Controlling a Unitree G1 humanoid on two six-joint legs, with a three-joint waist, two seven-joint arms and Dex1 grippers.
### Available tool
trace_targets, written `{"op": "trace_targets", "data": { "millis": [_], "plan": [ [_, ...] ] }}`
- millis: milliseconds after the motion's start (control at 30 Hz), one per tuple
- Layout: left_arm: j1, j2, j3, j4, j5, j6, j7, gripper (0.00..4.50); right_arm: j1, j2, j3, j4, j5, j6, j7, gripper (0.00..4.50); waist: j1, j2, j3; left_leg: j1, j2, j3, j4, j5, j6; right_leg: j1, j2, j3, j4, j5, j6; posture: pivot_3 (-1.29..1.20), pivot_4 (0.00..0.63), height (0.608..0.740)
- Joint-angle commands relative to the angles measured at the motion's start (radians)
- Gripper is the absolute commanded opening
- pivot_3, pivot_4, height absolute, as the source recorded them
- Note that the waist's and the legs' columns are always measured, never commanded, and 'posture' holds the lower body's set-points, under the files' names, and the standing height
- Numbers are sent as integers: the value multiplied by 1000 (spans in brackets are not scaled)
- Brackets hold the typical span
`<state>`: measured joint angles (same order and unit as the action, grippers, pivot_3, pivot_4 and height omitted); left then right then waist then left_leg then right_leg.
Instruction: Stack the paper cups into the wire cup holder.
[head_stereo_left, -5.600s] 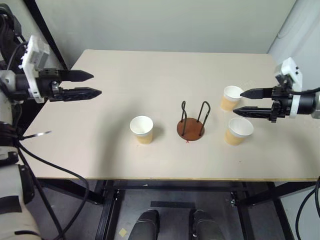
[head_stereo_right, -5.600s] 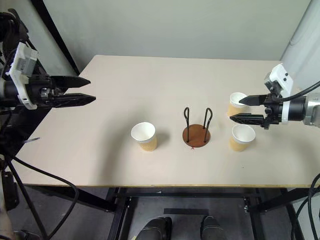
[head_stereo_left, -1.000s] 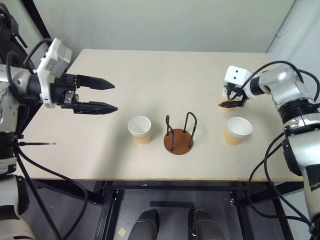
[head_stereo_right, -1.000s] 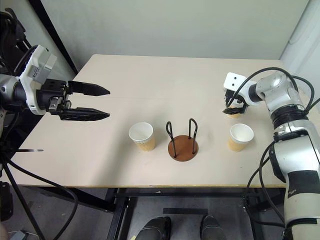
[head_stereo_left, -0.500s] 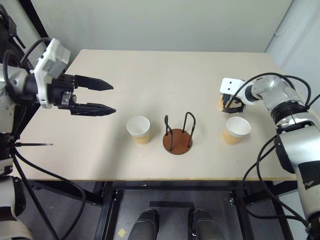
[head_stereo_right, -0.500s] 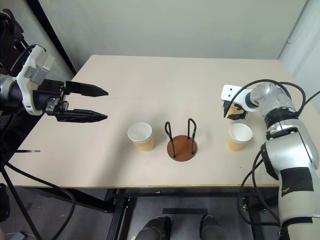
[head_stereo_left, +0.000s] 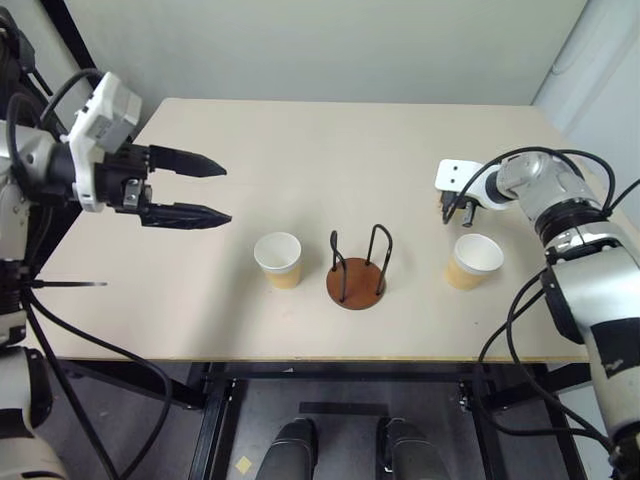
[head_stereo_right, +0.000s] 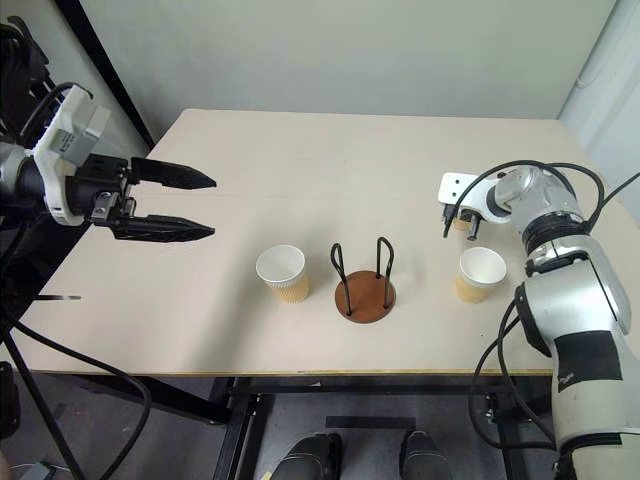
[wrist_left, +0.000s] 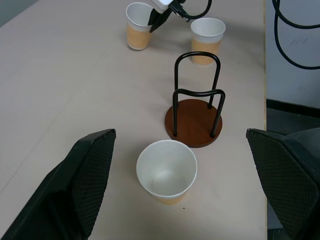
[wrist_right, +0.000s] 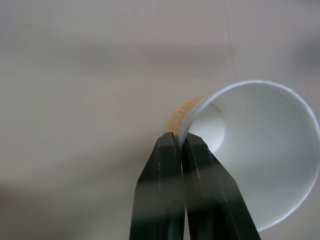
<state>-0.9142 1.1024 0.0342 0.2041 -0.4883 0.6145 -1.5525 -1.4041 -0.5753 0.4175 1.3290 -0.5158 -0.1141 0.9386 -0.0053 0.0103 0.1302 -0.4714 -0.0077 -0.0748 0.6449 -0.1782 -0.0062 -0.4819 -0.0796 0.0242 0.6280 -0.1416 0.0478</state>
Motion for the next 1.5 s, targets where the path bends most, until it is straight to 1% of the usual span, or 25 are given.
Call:
{"op": "trace_targets", "data": {
  "millis": [33,133,267,333,400,467,533,633,733,900,1100,1333,1500],
  "plan": [
    [-30,7,11,10,6,-20,-13,4500,-49,-31,-34,-24,26,-5,33,21,0,0,0,0,0,0,0,0,0,0,0,0,0,0,0,0,150,740],
    [-34,6,9,19,13,-27,-17,4500,-67,-53,-61,-51,53,-22,83,21,0,0,0,0,0,0,0,0,0,0,0,0,0,0,0,0,150,740],
    [-22,15,7,22,19,-35,-30,4500,-93,-74,-139,-175,169,-2,296,21,-2,0,0,-1,0,0,0,0,0,0,0,0,0,0,0,0,150,740],
    [-19,16,8,19,17,-34,-32,4500,-70,-95,-164,-364,241,65,441,21,-4,0,0,0,1,0,0,0,1,0,1,0,0,0,-1,0,150,740],
    [-18,14,8,18,15,-35,-34,4500,-24,-122,-184,-629,324,195,575,21,-7,0,0,-1,2,0,0,1,1,-1,3,0,-1,-1,-2,0,150,740],
    [-21,10,4,21,17,-38,-35,4500,16,-149,-189,-849,383,323,650,21,-9,0,0,-1,3,0,0,1,2,0,5,-1,-1,-3,-4,0,150,740],
    [-25,4,-1,25,20,-42,-36,4500,50,-181,-175,-1007,437,422,673,21,-8,0,0,-1,4,-1,0,1,1,0,5,-2,0,-5,-8,0,150,740],
    [-33,-6,-13,33,25,-56,-44,4500,83,-263,-112,-1245,573,564,676,21,-5,0,0,-1,5,-1,0,1,1,1,5,-3,0,-7,-10,0,150,740],
    [-40,-16,-31,44,34,-75,-55,4500,97,-322,-45,-1390,654,611,676,21,-5,0,0,0,4,-1,1,1,2,1,5,-3,0,-8,-10,0,150,740],
    [-59,-22,-63,59,36,-100,-62,4500,105,-328,15,-1444,658,586,676,21,-9,0,0,2,4,-1,1,5,4,2,6,-2,2,-9,-9,0,150,740],
    [-79,-22,-91,74,34,-121,-62,4500,95,-247,47,-1462,630,560,674,21,-10,0,0,5,4,-1,1,9,5,2,6,0,10,-8,-10,0,150,740],
    [-78,-16,-100,80,32,-129,-62,4500,108,-184,78,-1413,562,478,671,21,-12,0,0,6,4,-1,1,11,5,1,6,0,14,-8,-11,0,150,740],
    [-78,-17,-93,73,33,-123,-62,4500,114,-173,87,-1369,524,418,675,21,-12,0,0,6,4,-1,1,10,5,1,6,0,14,-9,-12,0,150,740]
  ]
}}
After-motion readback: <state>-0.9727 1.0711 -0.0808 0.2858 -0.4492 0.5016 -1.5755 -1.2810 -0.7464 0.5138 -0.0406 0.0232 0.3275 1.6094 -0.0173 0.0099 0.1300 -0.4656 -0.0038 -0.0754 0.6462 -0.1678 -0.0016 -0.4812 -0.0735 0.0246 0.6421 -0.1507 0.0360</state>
